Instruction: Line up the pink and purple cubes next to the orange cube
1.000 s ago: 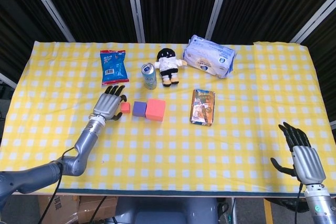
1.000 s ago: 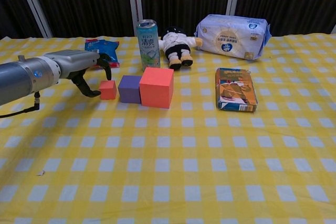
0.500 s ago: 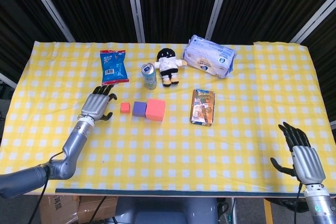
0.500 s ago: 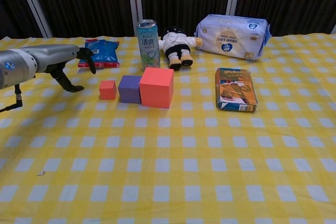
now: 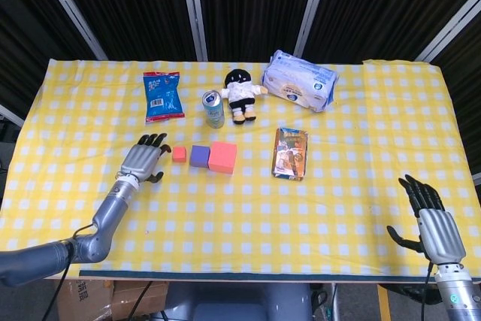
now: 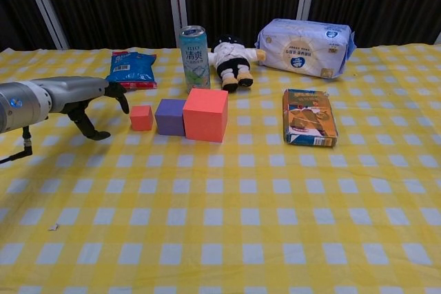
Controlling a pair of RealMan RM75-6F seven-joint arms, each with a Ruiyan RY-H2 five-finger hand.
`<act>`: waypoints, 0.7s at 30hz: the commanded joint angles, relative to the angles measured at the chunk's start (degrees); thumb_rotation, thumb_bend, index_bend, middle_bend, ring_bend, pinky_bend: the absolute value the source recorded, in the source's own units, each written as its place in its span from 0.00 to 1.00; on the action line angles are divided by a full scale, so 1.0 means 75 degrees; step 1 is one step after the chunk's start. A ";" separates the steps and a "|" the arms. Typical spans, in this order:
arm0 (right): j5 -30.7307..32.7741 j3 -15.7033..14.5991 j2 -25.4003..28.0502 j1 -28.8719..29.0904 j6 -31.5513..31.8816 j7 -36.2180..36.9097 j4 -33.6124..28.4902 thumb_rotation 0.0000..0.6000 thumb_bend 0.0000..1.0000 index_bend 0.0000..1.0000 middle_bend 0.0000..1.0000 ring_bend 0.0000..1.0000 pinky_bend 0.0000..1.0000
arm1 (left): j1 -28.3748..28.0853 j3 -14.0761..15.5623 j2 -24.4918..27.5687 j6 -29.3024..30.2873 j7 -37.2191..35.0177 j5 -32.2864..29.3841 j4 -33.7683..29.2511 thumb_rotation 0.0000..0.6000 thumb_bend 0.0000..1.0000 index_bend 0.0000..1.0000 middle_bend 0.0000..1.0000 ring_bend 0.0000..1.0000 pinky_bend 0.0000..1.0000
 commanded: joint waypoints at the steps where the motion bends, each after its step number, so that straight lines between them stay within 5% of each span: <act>1: -0.0007 0.0004 0.0004 0.0003 0.0003 0.0017 0.0001 1.00 0.34 0.00 0.00 0.00 0.00 | -0.0056 -0.0008 -0.0082 0.0007 0.0088 -0.0116 0.0074 1.00 0.38 0.24 0.00 0.00 0.00; 21: -0.0057 -0.0004 -0.0004 0.0002 0.0026 0.0097 0.0019 1.00 0.34 0.00 0.00 0.00 0.00 | -0.0331 -0.0053 -0.0553 0.0021 0.0303 -0.0299 0.0352 1.00 0.38 0.24 0.00 0.00 0.00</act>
